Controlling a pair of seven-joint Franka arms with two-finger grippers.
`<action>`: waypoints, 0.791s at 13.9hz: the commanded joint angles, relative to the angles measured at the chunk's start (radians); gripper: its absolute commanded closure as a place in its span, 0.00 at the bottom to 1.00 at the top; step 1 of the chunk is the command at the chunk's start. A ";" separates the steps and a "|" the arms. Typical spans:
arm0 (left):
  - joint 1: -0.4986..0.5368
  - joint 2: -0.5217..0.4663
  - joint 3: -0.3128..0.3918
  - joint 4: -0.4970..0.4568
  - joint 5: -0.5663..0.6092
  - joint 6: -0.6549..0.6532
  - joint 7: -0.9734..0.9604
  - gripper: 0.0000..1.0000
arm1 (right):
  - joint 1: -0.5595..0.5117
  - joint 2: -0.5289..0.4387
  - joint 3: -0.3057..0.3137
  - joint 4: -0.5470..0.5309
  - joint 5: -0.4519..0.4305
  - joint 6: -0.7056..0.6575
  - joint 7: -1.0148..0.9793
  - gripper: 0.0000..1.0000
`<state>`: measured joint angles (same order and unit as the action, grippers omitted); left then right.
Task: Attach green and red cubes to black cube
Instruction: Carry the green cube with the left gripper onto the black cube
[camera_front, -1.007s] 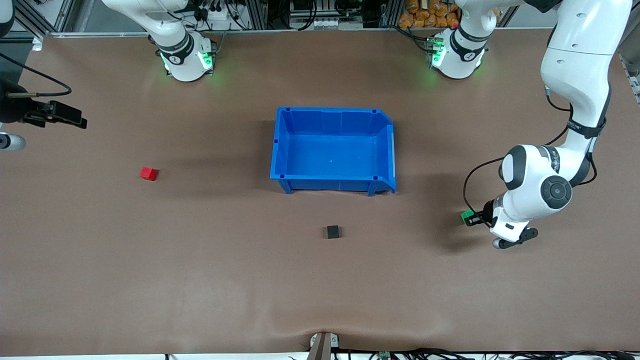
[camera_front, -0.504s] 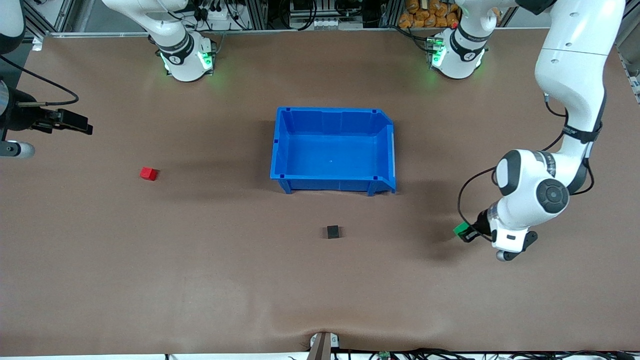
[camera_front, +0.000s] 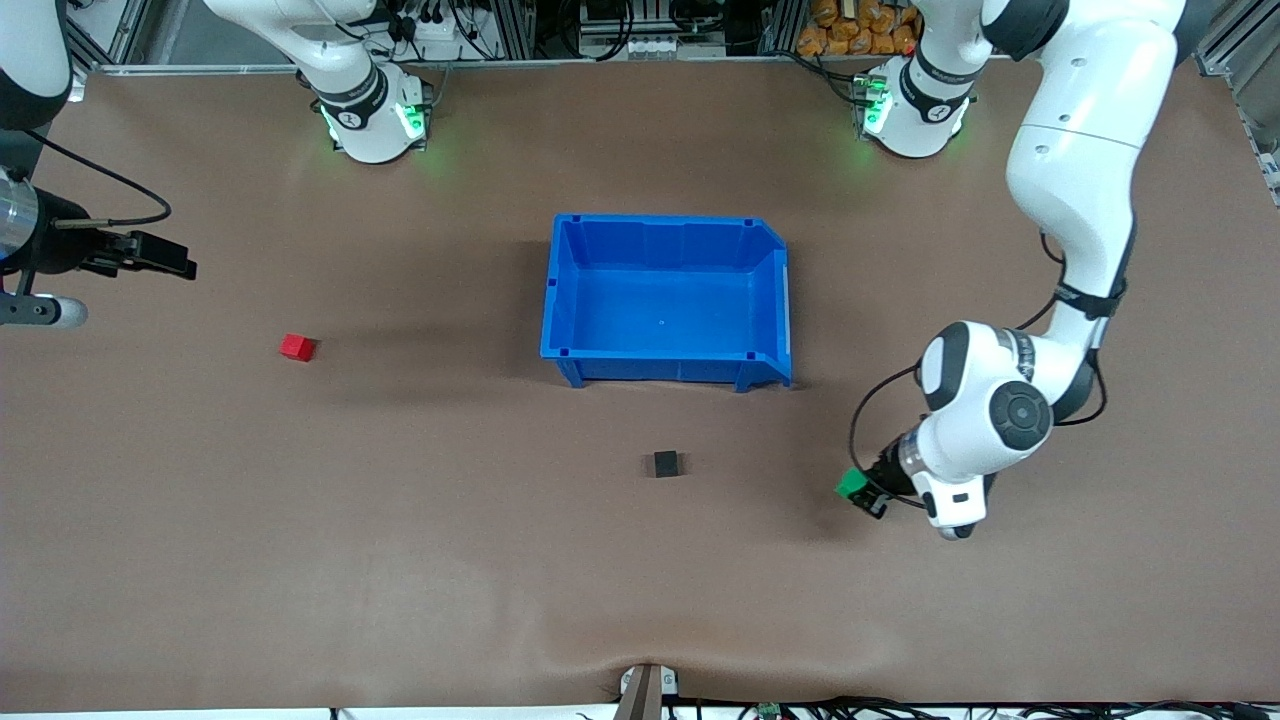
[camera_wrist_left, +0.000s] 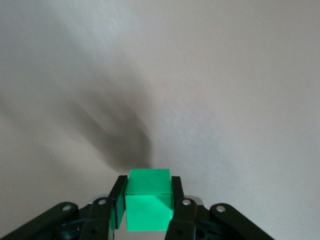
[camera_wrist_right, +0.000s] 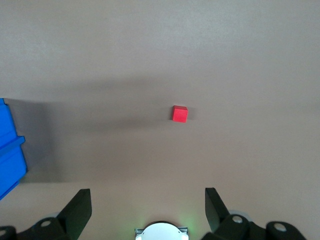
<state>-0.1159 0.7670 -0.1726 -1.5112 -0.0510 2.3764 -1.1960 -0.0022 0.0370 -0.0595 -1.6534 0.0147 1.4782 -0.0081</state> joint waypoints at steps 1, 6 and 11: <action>-0.048 0.028 0.005 0.060 -0.033 -0.032 -0.123 1.00 | -0.005 -0.012 0.006 -0.034 -0.015 0.020 0.013 0.00; -0.149 0.058 0.005 0.129 -0.035 -0.032 -0.431 1.00 | -0.009 -0.011 0.004 -0.069 -0.018 0.060 0.013 0.00; -0.203 0.117 0.007 0.186 -0.055 -0.025 -0.658 1.00 | -0.009 0.001 0.004 -0.088 -0.018 0.076 0.013 0.00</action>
<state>-0.2943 0.8499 -0.1761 -1.3814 -0.0827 2.3676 -1.7790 -0.0037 0.0390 -0.0617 -1.7284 0.0146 1.5426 -0.0078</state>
